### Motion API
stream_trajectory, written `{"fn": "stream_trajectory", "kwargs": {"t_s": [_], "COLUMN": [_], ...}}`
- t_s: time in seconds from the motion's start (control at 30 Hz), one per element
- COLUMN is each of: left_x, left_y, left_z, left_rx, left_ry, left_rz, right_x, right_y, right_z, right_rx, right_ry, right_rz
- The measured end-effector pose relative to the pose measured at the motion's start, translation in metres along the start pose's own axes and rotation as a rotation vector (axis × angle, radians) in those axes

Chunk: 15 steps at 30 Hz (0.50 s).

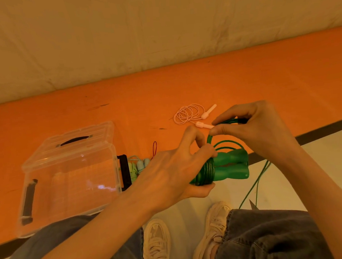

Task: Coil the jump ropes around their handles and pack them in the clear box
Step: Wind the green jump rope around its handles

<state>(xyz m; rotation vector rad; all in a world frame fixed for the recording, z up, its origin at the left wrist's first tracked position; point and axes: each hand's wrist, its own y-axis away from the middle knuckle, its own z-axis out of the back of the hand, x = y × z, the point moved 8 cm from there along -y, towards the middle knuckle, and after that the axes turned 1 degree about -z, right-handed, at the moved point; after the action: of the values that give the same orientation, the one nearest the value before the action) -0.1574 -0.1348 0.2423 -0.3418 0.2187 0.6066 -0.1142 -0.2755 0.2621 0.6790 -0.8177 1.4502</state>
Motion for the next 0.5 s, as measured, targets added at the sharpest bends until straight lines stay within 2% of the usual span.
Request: {"fn": "stream_trajectory", "kwargs": {"t_s": [0.23, 0.37, 0.5], "left_x": [-0.008, -0.009, -0.012], "left_y": [0.002, 0.002, 0.003], "left_z": [-0.002, 0.004, 0.008], "left_rx": [-0.023, -0.039, -0.057], "left_ry": [0.016, 0.046, 0.124], "left_rz": [-0.108, -0.109, -0.130], "right_x": [0.000, -0.005, -0.011], "right_y": [0.000, -0.001, -0.001], "right_z": [-0.004, -0.007, -0.011], "right_rx": [0.072, 0.098, 0.218], "right_ry": [-0.010, -0.018, -0.076], "right_rz": [-0.002, -0.037, -0.051]}}
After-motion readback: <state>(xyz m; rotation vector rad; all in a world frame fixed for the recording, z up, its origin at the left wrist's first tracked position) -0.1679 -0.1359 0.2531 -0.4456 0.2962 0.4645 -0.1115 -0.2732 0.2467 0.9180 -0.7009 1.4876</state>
